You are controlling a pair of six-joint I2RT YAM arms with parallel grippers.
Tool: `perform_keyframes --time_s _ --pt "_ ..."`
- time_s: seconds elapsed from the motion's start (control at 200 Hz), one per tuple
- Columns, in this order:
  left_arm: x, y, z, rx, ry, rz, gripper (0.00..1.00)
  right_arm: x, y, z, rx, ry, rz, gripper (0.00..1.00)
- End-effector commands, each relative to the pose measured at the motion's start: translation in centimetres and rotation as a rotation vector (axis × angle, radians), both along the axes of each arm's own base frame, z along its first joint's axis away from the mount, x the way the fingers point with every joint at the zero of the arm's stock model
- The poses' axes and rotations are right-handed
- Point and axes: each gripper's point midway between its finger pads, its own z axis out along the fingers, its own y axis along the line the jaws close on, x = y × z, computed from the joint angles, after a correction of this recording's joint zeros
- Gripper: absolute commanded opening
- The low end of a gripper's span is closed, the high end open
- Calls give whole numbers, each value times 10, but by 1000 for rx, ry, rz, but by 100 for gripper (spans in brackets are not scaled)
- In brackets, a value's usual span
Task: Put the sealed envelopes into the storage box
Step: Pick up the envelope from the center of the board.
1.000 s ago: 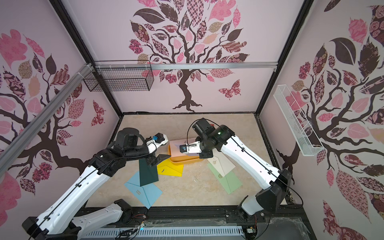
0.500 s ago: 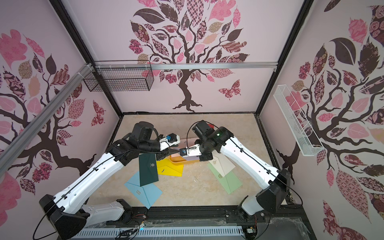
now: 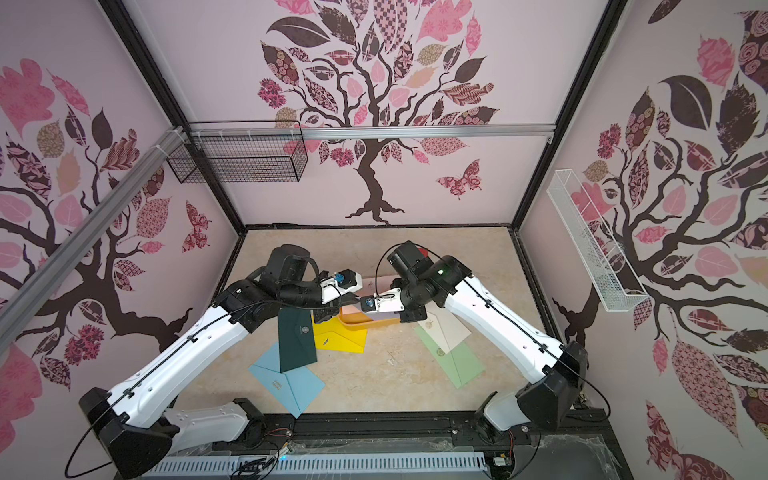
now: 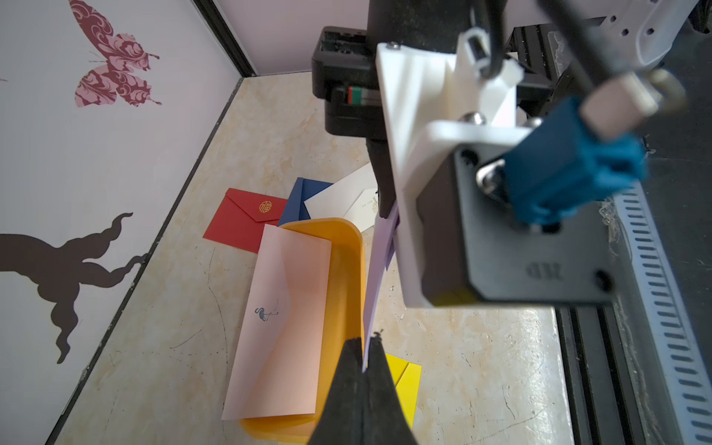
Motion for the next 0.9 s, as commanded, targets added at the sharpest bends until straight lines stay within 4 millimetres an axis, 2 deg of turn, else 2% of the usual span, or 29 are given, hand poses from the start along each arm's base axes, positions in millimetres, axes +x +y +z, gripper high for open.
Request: perform_keyframes --time_s 0.0,0.045,0.14,0.285,0.35,0.495,0.625,0.74,0.895 --pt "1 9 13 -57 0 47 0 0 6 30 120 -91 -3 40" --pt "1 14 16 -87 16 54 0 0 8 35 152 -112 -1 44" --pt "1 21 23 -147 15 83 0 -2 9 53 255 -118 -8 46" --pt "-8 31 27 -218 -16 106 0 -12 5 95 537 -64 -17 47" --pt "-14 34 31 -255 -23 104 0 -14 0 106 643 -45 -24 48" --pt "-19 42 41 -325 -3 111 0 -21 1 108 724 17 -19 48" --pt "-26 48 49 -378 -1 97 0 -21 2 118 830 72 -3 47" --pt "-30 50 56 -417 -26 97 0 -23 5 115 842 127 10 47" --pt "-35 47 55 -421 5 69 0 -21 9 114 848 137 24 46"
